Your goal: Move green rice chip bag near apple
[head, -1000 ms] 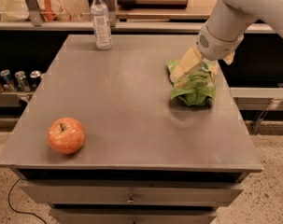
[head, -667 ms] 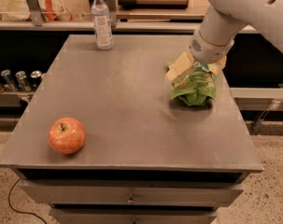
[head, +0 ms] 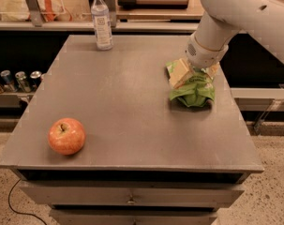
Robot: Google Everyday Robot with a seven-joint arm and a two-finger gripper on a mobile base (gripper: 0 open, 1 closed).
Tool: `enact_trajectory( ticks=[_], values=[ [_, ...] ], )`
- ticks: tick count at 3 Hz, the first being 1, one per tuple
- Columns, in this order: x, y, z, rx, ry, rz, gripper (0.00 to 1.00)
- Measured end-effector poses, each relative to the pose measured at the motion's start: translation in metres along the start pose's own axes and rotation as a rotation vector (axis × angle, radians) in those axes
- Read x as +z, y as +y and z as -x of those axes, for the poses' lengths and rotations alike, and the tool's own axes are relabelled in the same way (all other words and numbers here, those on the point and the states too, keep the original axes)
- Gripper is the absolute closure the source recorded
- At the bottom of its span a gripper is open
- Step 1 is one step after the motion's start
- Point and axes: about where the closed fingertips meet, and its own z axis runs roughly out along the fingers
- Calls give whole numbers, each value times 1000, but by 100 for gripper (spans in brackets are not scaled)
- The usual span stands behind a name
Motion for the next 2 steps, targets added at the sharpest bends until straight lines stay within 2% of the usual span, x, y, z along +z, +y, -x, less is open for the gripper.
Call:
enact_trajectory(
  ticks=[2],
  values=[
    [2,1,-2,4,0,5,87]
  ],
)
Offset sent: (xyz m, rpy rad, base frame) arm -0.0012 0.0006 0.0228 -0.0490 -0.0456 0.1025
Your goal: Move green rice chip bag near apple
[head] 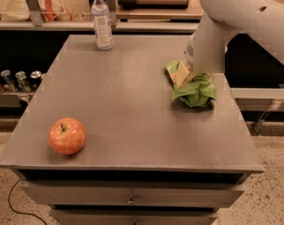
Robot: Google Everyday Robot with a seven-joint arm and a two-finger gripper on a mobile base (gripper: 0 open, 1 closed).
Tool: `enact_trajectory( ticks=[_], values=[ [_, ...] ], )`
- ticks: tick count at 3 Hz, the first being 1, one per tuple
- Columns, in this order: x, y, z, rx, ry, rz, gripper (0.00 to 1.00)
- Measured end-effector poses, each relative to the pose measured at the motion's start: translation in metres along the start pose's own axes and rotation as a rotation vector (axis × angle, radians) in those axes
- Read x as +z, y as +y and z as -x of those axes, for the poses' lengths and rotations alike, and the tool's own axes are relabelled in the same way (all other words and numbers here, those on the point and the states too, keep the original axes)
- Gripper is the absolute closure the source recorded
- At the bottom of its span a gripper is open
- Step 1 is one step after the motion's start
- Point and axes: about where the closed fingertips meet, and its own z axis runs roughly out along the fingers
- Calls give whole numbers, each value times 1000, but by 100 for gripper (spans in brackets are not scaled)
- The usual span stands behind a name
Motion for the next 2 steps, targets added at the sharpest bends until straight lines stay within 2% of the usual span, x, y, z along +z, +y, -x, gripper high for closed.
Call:
enact_trajectory(
  ticks=[1,2],
  values=[
    [0,0,0,0,0,0,100],
    [-1,0,0,0,0,0,100]
  ],
)
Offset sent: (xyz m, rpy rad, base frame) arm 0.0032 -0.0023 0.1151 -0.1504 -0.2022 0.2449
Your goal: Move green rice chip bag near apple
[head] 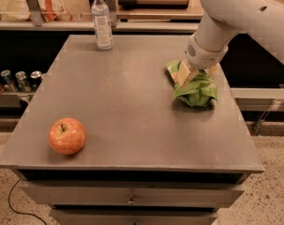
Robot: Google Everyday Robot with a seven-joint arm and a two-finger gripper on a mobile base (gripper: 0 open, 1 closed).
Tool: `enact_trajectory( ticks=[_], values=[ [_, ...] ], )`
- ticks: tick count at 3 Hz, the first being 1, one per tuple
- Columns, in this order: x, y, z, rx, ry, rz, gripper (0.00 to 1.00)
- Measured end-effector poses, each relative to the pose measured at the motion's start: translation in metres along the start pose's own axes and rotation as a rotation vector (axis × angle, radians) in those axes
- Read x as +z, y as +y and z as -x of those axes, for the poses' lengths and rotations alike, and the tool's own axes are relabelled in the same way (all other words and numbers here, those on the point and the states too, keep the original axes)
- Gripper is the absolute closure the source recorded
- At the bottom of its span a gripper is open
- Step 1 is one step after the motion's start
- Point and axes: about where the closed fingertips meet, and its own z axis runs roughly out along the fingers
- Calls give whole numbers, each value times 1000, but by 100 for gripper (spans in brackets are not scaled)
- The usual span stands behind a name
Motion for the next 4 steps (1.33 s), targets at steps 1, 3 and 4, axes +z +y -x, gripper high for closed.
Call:
enact_trajectory(
  ticks=[1,3,4],
  values=[
    [0,0,0,0,0,0,100],
    [-101,11,24,-257,-99,-138,100],
    [-135,17,33,-344,-131,-180,100]
  ],
)
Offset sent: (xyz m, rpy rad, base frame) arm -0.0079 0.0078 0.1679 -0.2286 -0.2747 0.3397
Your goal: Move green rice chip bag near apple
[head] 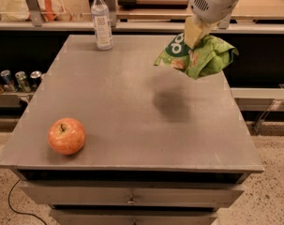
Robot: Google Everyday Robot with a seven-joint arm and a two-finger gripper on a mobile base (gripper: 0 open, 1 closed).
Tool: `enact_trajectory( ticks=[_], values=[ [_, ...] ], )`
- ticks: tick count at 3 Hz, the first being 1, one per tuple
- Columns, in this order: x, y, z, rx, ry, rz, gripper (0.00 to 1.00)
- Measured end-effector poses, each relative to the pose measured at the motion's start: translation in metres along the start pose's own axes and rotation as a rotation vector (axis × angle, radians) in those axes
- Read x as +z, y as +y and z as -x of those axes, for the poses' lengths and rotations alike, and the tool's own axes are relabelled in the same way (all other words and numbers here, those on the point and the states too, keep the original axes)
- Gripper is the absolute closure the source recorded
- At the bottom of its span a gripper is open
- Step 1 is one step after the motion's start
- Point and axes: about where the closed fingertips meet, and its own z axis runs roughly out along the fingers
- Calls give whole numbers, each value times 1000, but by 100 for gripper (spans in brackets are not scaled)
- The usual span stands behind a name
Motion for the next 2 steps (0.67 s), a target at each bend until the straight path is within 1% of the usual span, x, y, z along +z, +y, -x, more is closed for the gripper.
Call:
enact_trajectory(
  ticks=[1,2],
  values=[
    [-13,1,9,-52,-27,2,100],
    [-14,1,10,-57,-30,1,100]
  ],
)
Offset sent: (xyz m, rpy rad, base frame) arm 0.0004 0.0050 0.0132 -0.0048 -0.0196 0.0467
